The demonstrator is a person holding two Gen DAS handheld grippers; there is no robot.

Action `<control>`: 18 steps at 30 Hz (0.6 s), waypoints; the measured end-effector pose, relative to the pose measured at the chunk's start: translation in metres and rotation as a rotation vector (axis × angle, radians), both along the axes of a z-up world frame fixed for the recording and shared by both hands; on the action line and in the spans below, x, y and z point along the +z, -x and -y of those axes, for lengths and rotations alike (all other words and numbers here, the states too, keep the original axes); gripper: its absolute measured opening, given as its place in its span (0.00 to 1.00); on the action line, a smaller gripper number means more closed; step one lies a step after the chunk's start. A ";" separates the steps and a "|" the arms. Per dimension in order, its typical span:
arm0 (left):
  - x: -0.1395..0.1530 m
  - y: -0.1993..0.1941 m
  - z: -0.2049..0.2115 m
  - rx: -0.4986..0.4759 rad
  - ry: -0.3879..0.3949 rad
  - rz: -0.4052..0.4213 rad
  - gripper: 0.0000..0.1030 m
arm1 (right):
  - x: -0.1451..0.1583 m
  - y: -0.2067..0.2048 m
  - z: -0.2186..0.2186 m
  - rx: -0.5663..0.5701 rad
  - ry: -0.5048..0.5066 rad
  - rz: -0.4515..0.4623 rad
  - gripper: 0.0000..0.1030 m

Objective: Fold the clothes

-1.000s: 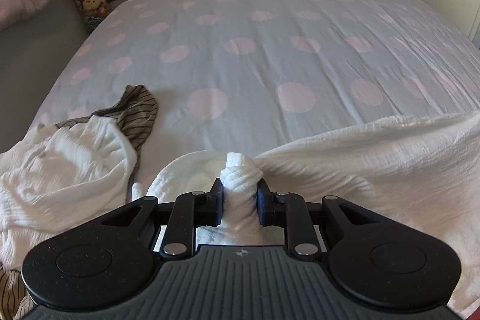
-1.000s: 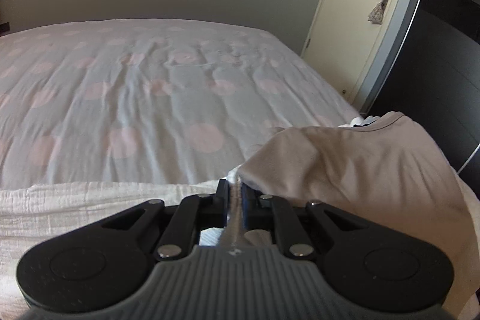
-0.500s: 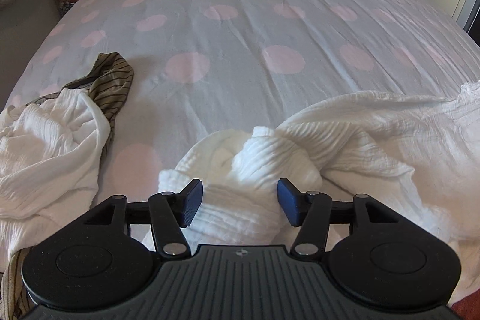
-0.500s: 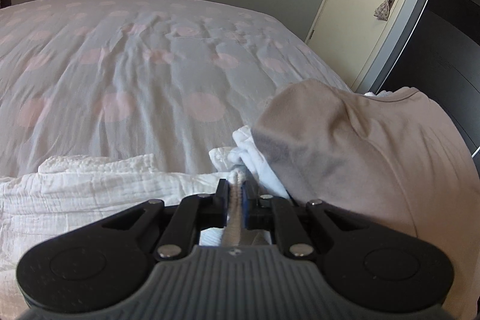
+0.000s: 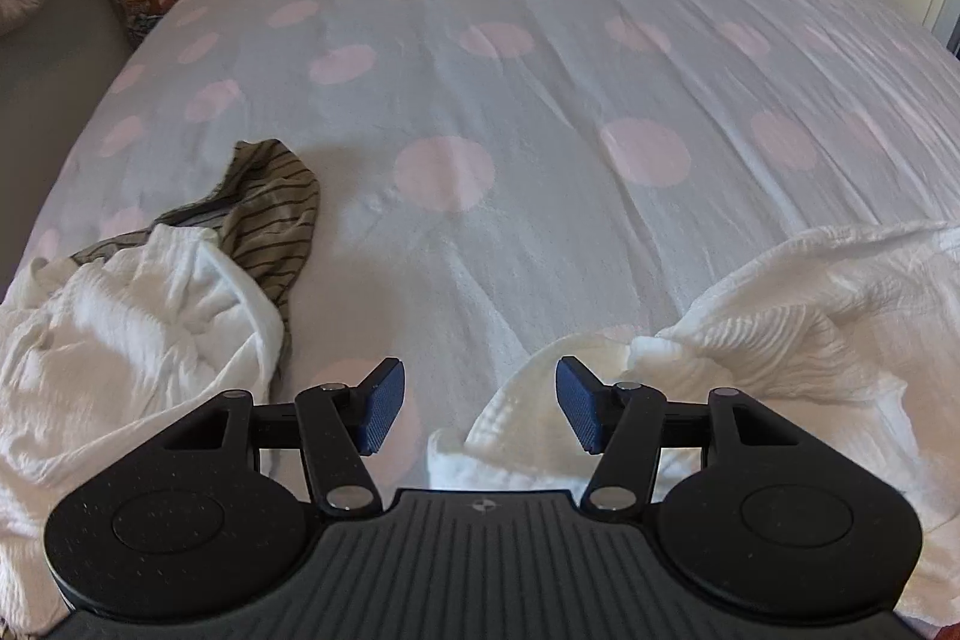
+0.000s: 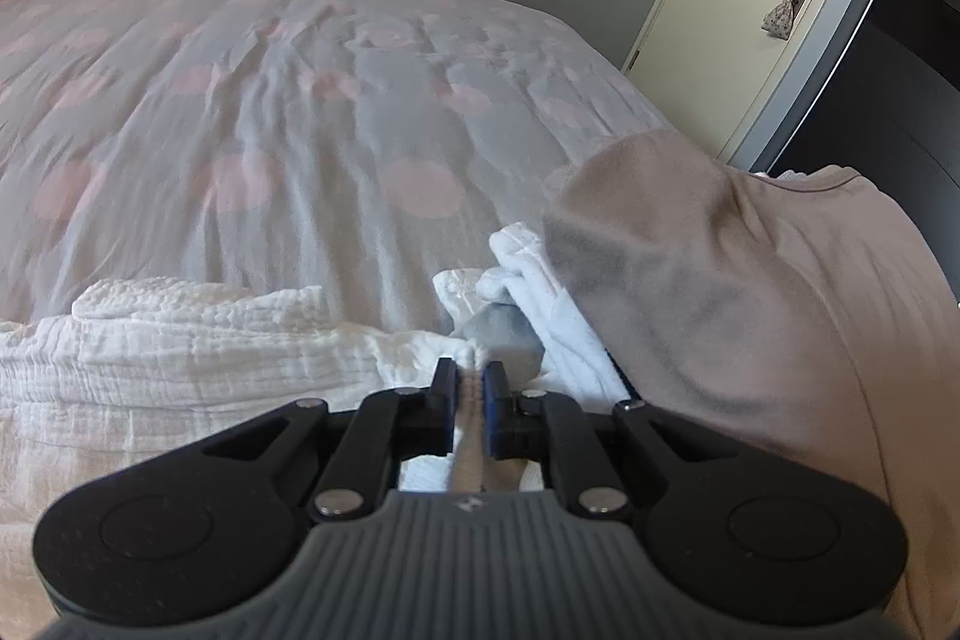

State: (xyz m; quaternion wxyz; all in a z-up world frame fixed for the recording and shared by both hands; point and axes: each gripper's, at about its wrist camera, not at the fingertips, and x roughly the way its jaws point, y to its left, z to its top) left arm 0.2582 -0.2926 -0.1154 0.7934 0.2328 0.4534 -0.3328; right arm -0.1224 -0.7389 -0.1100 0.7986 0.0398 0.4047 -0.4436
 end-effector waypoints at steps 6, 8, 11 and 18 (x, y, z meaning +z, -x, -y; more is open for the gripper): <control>-0.039 -0.009 0.022 -0.007 0.014 -0.124 0.17 | -0.003 0.001 0.002 0.003 -0.006 -0.025 0.10; -0.044 -0.006 0.020 0.005 0.059 -0.150 0.06 | -0.003 0.001 0.002 0.007 -0.004 -0.037 0.10; -0.025 -0.008 0.000 0.060 0.114 -0.107 0.03 | 0.001 0.000 0.002 0.010 0.010 -0.045 0.10; 0.047 -0.027 -0.067 0.221 0.203 0.065 0.02 | 0.014 0.000 0.005 0.002 0.042 -0.024 0.10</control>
